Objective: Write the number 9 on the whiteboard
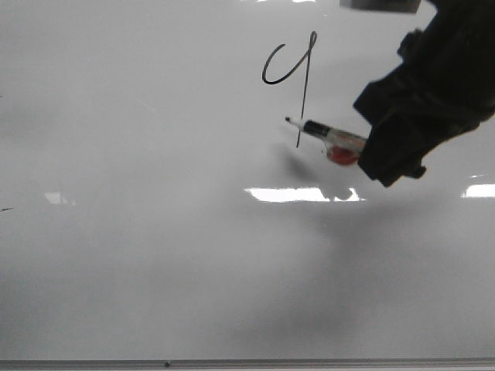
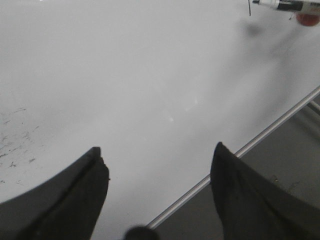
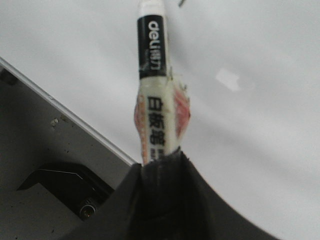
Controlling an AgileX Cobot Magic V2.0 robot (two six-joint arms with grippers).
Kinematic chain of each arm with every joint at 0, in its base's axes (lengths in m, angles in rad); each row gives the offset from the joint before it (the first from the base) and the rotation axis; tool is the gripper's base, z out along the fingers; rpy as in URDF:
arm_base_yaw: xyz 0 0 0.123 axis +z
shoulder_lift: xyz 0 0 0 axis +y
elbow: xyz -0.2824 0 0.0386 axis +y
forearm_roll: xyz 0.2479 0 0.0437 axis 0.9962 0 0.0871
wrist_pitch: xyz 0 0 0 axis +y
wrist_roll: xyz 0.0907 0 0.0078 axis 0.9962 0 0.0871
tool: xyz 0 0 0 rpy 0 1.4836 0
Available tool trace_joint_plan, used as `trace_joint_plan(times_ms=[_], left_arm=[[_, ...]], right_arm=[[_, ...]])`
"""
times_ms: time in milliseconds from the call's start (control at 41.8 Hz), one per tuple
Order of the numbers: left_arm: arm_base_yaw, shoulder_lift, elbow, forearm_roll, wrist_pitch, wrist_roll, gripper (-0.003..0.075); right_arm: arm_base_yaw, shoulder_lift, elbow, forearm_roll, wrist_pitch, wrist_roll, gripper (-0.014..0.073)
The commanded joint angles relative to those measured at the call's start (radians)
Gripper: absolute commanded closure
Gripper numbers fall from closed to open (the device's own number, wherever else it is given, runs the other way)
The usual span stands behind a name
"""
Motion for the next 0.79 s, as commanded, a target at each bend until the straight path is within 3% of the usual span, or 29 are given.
trace_joint_plan(times_ms=[0, 72, 96, 359, 550, 766], left_arm=[[-0.005, 0.004, -0.032, -0.079, -0.029, 0.08, 0.0282], [-0.034, 0.024, -0.048, -0.133, 0.017, 0.161, 0.0282], [-0.109, 0.066, -0.075, -0.189, 0.069, 0.274, 0.0282], [-0.359, 0.215, -0.181, -0.201, 0.107, 0.368, 0.0282], [-0.527, 0.349, -0.272, -0.201, 0.114, 0.389, 0.0282], [-0.615, 0.485, -0.327, -0.201, 0.114, 0.403, 0.0282]], right_arm=[[0.031, -0.12, -0.03, 0.003, 0.044, -0.058, 0.0661], [0.061, -0.179, -0.03, 0.003, 0.118, -0.134, 0.0661], [0.113, -0.25, -0.03, 0.003, 0.234, -0.247, 0.0661], [0.183, -0.311, -0.03, 0.004, 0.418, -0.309, 0.0661], [0.193, -0.311, -0.03, 0.044, 0.446, -0.328, 0.0661], [0.193, -0.311, -0.03, 0.085, 0.438, -0.365, 0.0661]])
